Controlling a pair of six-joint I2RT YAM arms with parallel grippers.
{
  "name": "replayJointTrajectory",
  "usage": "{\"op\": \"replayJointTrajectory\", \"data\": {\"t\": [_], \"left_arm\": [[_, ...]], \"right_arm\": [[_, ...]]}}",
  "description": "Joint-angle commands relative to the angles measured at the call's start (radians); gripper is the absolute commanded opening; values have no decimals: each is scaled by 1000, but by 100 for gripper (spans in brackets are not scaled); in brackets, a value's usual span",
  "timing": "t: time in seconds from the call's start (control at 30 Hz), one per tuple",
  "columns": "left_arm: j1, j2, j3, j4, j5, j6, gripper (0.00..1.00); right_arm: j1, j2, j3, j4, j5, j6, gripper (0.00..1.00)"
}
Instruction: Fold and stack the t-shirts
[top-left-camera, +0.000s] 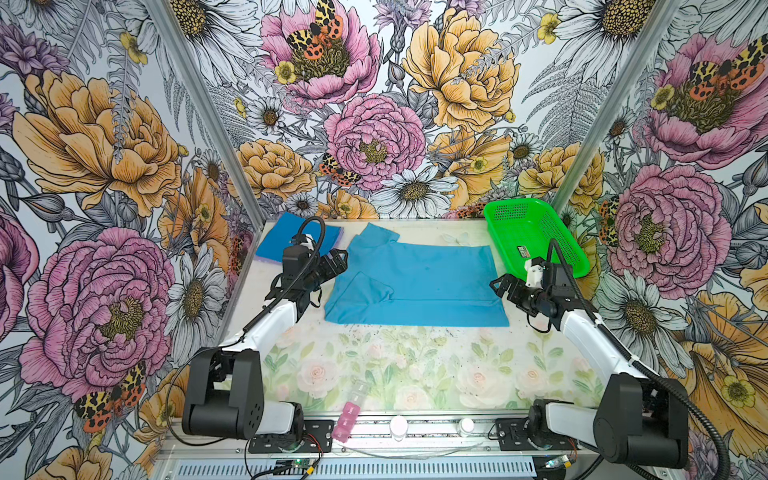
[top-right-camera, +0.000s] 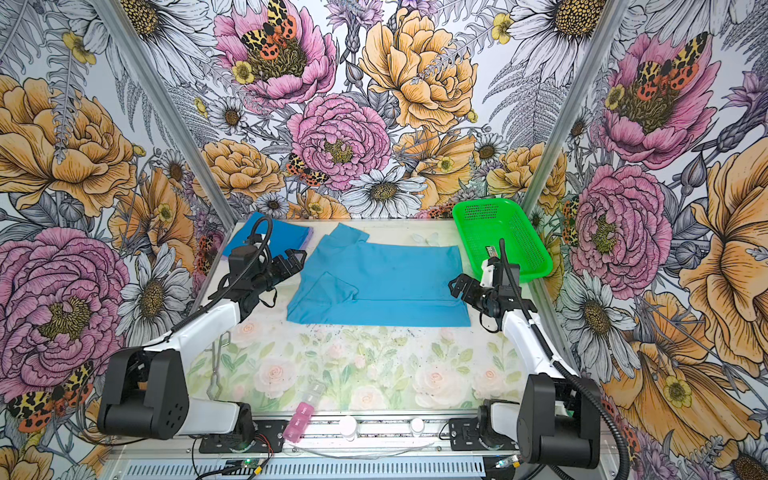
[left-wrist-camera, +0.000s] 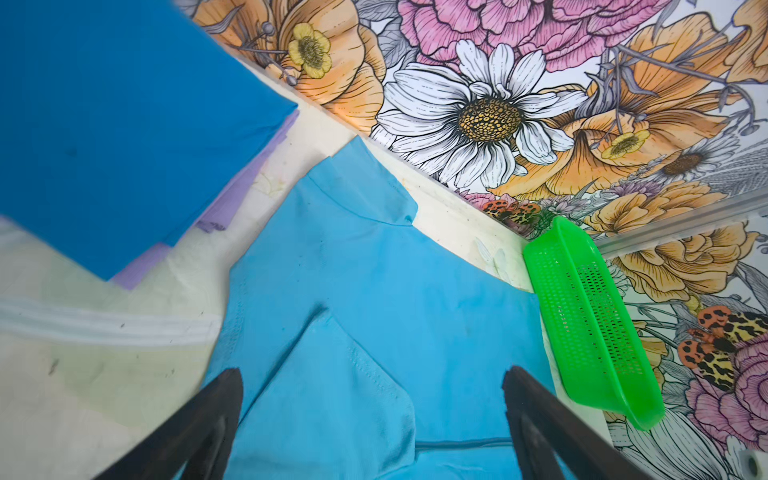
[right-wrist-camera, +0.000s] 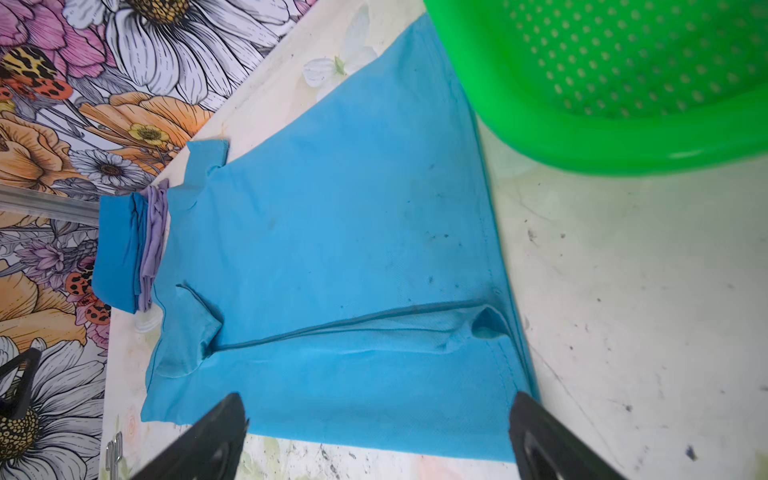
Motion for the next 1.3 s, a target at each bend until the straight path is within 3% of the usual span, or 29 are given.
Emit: {"op": "replayJointTrajectory", "data": {"t": [0.0, 0.27, 0.5, 0.7, 1.0, 1.27], "left_arm": [[17, -73, -111, -159, -47, -29, 99], [45, -258, -267, -232, -43, -36, 99], [55, -282, -273, -260, -36, -17, 99], [60, -276, -270, -251, -39, -13, 99], [59, -226, -267, -218, -19, -18, 99], [58, -221, -276, -218, -13, -16, 94]], "right_arm": [[32, 43, -12, -3, -22, -23, 99], [83, 264, 69, 48, 14, -18, 99], [89, 415, 165, 106, 49, 18, 99], [92, 410, 184, 129, 107, 36, 99], [96, 511, 283, 157, 87, 52, 100], [115, 357, 179, 152, 118, 72, 99]]}}
